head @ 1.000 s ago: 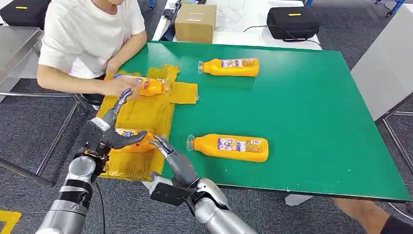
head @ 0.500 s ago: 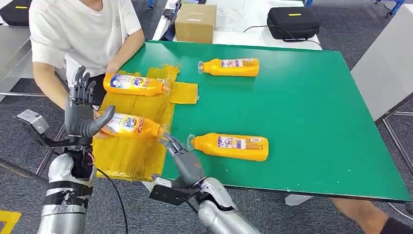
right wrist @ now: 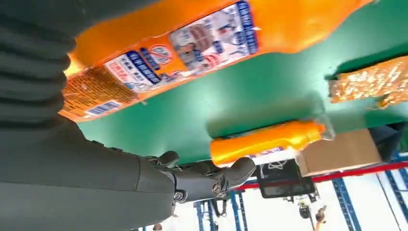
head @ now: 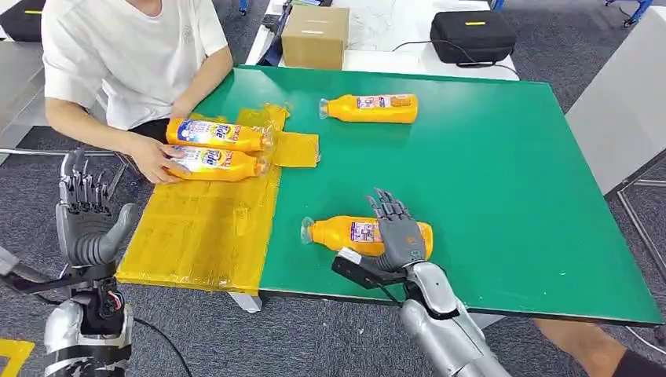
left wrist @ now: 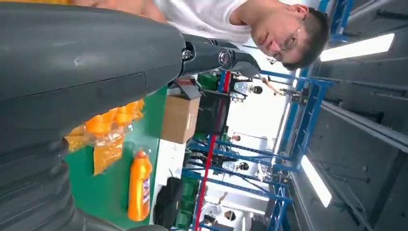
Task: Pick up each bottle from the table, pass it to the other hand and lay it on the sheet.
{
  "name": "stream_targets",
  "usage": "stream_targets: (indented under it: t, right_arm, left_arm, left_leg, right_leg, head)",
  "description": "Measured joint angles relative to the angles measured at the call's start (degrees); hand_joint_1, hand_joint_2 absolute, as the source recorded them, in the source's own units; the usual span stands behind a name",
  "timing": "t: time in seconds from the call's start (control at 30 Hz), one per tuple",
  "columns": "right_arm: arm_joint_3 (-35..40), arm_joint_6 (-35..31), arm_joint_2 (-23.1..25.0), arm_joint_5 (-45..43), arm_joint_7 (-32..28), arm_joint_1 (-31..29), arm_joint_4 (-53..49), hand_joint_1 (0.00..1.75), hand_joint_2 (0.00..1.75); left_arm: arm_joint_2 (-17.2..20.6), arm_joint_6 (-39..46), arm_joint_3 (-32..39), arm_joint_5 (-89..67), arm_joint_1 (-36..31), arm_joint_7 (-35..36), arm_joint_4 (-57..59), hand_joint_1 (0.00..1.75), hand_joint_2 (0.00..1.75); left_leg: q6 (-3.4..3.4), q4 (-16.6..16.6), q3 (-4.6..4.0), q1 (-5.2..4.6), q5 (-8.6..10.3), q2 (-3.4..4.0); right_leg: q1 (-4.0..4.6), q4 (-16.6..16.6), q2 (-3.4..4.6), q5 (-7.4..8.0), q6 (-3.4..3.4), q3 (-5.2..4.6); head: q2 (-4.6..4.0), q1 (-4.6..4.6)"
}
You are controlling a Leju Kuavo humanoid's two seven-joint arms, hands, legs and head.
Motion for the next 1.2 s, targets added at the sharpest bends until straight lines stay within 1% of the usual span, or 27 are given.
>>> stream_targets:
  t: [0.17,0.4,0.63,0.77,0.9,0.93,0.97,1.0,1.07,1.2]
  right_arm:
    - [-0.9,0.3,0.0,0.0,-0.5,-0.3,1.4,0.00,1.75]
    - [-1.5,4.2,0.2,-2.3,0.1,-1.9,5.2,0.00,1.75]
    - [-1.7,7.7,0.2,-0.3,5.0,-7.1,13.6,0.00,1.75]
    - [-1.6,8.9,0.3,1.8,7.3,-9.2,16.2,0.00,1.75]
    - [-0.5,9.7,0.3,5.4,11.3,-10.9,17.8,0.00,1.75]
    - [-0.5,9.9,0.3,5.6,11.3,-11.1,18.0,0.58,1.75]
    - [-0.5,10.2,0.3,5.6,11.3,-11.2,18.1,1.47,1.75]
    - [-0.5,10.4,0.3,5.7,11.3,-11.3,18.2,1.59,1.75]
    - [-0.4,11.7,0.4,5.5,11.0,-11.5,18.5,1.75,1.75]
    - [-0.3,15.2,0.4,3.1,8.1,-12.6,19.8,1.73,1.75]
  left_arm:
    - [-0.3,0.0,0.2,0.0,0.3,0.0,0.0,0.00,1.75]
    - [-0.4,0.4,0.2,-0.7,0.2,0.0,0.1,0.00,1.75]
    - [-0.4,0.5,0.3,-0.8,0.3,-0.1,0.4,0.00,1.75]
    - [-0.4,0.5,0.4,-0.8,0.3,-0.1,0.4,0.00,1.75]
    - [-0.4,0.0,1.0,-0.8,0.9,-0.1,0.4,0.00,1.75]
    - [-0.4,0.0,1.1,-0.8,1.1,-0.1,0.4,0.00,1.75]
    - [-0.4,0.0,1.2,-0.8,1.2,-0.1,0.4,0.00,1.75]
    - [-0.4,0.0,1.3,-0.9,1.2,-0.1,0.4,0.00,1.75]
    - [-0.4,0.0,1.4,-1.0,1.3,-0.1,0.4,0.00,1.75]
    - [-0.4,0.0,1.5,-1.7,1.2,0.0,0.5,0.00,1.75]
  left_leg:
    - [0.00,0.0,0.00,0.02,0.01,0.00]
    - [0.00,0.0,-0.01,0.00,0.00,-0.01]
    - [0.00,0.0,0.06,0.00,0.01,0.00]
    - [0.00,0.0,0.14,0.01,0.01,0.00]
    - [0.01,0.0,0.18,0.00,0.02,-0.01]
    - [0.02,0.0,0.18,0.00,0.02,-0.01]
    - [0.02,0.0,0.18,0.00,0.02,-0.02]
    - [0.02,0.0,0.18,-0.01,0.02,-0.02]
    - [0.02,0.0,0.18,-0.01,0.02,-0.01]
    - [0.01,0.0,0.27,0.00,0.02,0.02]
  right_leg:
    - [0.01,0.0,0.00,0.00,0.00,0.00]
    - [-0.01,0.0,0.00,0.00,0.00,0.00]
    - [-0.01,0.0,-0.01,0.01,0.00,0.06]
    - [0.00,0.0,0.00,0.00,0.00,0.15]
    - [-0.01,0.0,-0.01,0.01,0.00,0.20]
    - [-0.02,0.0,-0.01,0.01,0.00,0.20]
    - [-0.02,0.0,-0.01,0.01,0.00,0.21]
    - [-0.02,0.0,-0.01,0.01,0.01,0.22]
    - [-0.02,0.0,-0.01,0.02,0.01,0.22]
    - [-0.01,0.0,0.00,0.02,0.01,0.26]
  head:
    - [0.00,0.00]
    - [0.00,0.00]
    - [0.00,0.00]
    - [0.00,-0.02]
    - [0.00,0.00]
    - [0.00,0.00]
    - [0.00,0.00]
    - [0.00,0.00]
    - [0.00,0.00]
    - [0.00,0.00]
